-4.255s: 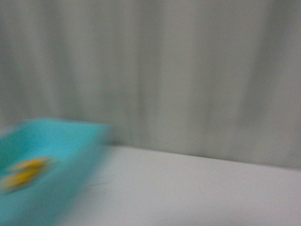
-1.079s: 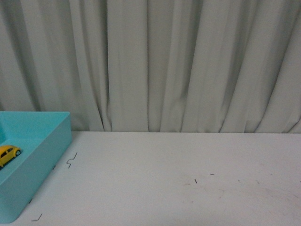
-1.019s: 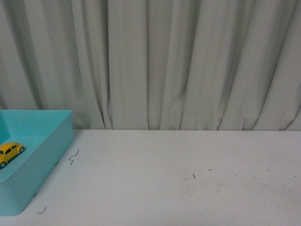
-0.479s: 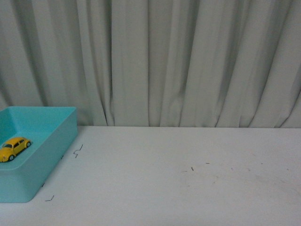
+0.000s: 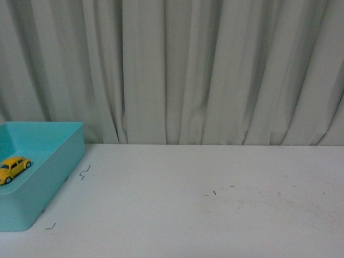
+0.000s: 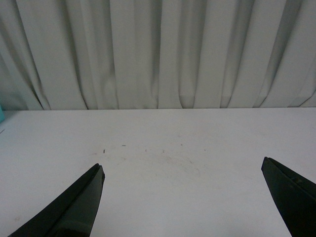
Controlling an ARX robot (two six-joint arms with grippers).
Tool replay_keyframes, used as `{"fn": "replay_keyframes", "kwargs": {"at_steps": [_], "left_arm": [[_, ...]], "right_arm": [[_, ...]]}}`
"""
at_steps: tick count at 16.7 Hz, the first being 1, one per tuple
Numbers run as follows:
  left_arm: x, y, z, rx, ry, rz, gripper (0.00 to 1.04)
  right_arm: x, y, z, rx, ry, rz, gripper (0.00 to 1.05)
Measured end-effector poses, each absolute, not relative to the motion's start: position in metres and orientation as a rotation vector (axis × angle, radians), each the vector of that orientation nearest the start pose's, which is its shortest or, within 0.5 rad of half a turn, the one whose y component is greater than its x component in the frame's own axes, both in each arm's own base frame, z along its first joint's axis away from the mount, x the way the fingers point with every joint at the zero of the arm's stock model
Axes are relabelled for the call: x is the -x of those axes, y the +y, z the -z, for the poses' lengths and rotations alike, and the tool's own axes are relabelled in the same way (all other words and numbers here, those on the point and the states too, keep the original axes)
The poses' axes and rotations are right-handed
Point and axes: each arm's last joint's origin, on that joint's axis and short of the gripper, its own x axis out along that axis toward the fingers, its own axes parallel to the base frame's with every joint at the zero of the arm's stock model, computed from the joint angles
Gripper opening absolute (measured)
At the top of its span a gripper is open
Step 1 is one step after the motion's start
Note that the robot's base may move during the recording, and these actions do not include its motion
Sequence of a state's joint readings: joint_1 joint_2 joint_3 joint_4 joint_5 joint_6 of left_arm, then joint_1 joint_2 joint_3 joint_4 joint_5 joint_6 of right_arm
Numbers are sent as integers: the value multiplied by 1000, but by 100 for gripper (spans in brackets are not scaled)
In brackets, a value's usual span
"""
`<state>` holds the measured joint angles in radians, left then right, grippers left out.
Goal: Wind up and store yellow beetle toy
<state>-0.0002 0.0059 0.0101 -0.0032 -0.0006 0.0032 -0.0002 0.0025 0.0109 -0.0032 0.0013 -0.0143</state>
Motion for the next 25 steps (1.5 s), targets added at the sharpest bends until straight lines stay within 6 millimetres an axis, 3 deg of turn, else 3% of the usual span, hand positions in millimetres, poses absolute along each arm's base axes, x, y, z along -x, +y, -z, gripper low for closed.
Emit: {"fn": "replay_keyframes", "kwargs": {"at_steps": [25], "left_arm": [[-97, 0, -166, -3, -1, 0, 98]], "right_arm": [[-97, 0, -167, 14, -4, 1, 98]]}}
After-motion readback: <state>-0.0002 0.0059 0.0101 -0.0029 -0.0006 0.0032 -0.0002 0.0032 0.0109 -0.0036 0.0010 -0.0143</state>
